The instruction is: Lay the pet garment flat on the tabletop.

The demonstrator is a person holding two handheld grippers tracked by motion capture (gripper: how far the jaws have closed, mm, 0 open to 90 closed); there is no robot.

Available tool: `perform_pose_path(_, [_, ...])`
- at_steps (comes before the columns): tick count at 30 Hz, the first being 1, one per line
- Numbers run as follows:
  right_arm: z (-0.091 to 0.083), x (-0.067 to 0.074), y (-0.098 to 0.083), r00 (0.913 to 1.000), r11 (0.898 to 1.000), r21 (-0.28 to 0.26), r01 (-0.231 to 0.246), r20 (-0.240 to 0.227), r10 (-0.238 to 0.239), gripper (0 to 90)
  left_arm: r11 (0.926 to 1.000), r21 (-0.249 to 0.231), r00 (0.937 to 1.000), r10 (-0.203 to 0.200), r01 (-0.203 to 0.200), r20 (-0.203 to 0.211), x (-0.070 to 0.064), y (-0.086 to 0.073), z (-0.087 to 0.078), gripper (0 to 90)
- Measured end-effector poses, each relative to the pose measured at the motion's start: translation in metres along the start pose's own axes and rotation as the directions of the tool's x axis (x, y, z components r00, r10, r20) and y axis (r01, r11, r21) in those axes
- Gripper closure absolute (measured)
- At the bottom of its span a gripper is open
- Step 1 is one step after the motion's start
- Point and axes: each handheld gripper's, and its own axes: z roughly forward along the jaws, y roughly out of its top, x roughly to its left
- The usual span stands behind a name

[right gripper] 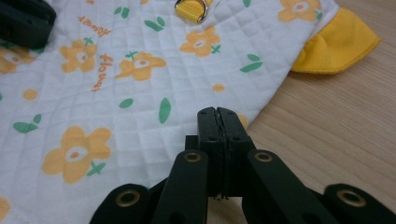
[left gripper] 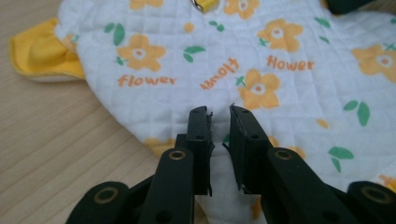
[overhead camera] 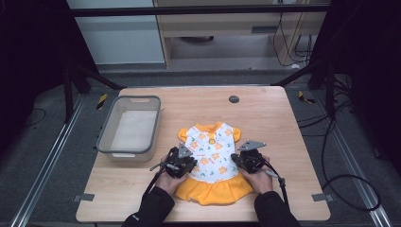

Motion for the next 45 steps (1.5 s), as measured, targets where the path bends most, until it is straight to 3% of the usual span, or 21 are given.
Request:
perform_pose_path(3, [-0.007,0.003,0.002,0.9998,0.999,-0.038,-0.009,-0.016,0.008,88.9,0.9991,-0.038,0.9997,-0.021,0.021,-0.008,0.008,0.005,-0.005,75.5])
perform_pose_path(6, [-0.014,0.010,0.002,0.9987,0.998,-0.059,0.001,-0.050,-0.004,89.2,0.9993,-0.020,0.9991,-0.032,0.031,-0.029,0.016,0.007,-0.001,74.8])
perform_pose_path(9, [-0.019,0.020,-0.003,0.9965,0.999,-0.039,0.030,-0.077,-0.033,89.5,0.9986,0.011,0.9983,-0.051,0.052,-0.029,0.021,0.004,0.009,74.8])
perform_pose_path(12, [-0.021,0.023,-0.010,0.9963,0.999,-0.008,0.038,-0.077,-0.038,89.8,0.9989,0.023,0.9986,-0.041,0.042,-0.034,0.021,0.002,0.013,74.9])
perform_pose_path(16, [-0.020,0.022,-0.014,0.9964,1.000,0.008,0.014,-0.084,-0.013,89.9,0.9993,0.028,0.9987,-0.023,0.024,-0.047,0.019,0.002,0.012,74.0])
perform_pose_path(21, [-0.026,0.022,-0.012,0.9957,1.000,-0.007,0.008,-0.093,-0.009,89.7,1.0000,0.000,0.9989,-0.009,0.009,-0.046,0.018,0.004,-0.004,65.8])
perform_pose_path(23, [-0.035,0.019,-0.010,0.9955,0.999,-0.047,-0.015,-0.094,0.010,88.9,0.9999,-0.014,0.9992,-0.001,0.001,-0.040,0.017,0.005,-0.016,63.4])
perform_pose_path(28, [-0.065,0.003,-0.012,0.9964,0.987,-0.147,-0.070,-0.058,0.063,82.4,0.9964,-0.085,1.0000,-0.003,0.003,0.001,0.016,-0.004,-0.048,54.2])
perform_pose_path(32, [-0.082,-0.014,-0.026,0.9921,0.976,-0.176,-0.126,-0.020,0.124,76.3,0.9956,-0.094,0.9999,0.003,-0.001,0.016,0.019,-0.025,-0.066,47.7])
perform_pose_path(34, [-0.088,-0.021,-0.034,0.9880,0.972,-0.180,-0.152,-0.004,0.154,72.0,0.9947,-0.102,0.9996,-0.015,0.017,0.022,0.021,-0.034,-0.073,45.7])
perform_pose_path(40, [-0.094,-0.032,-0.048,0.9837,0.972,-0.182,-0.149,0.073,0.164,52.4,0.9880,-0.144,0.9983,-0.057,0.055,-0.011,0.031,-0.055,-0.098,37.4])
perform_pose_path(43, [-0.097,-0.039,-0.054,0.9745,0.970,-0.182,-0.162,0.125,0.186,41.9,0.9900,-0.131,0.9970,-0.060,0.053,-0.049,0.039,-0.069,-0.106,36.4])
perform_pose_path(45, [-0.099,-0.044,-0.058,0.9652,0.964,-0.190,-0.188,0.145,0.217,38.5,0.9889,-0.124,0.9944,-0.089,0.082,-0.057,0.045,-0.078,-0.111,35.3])
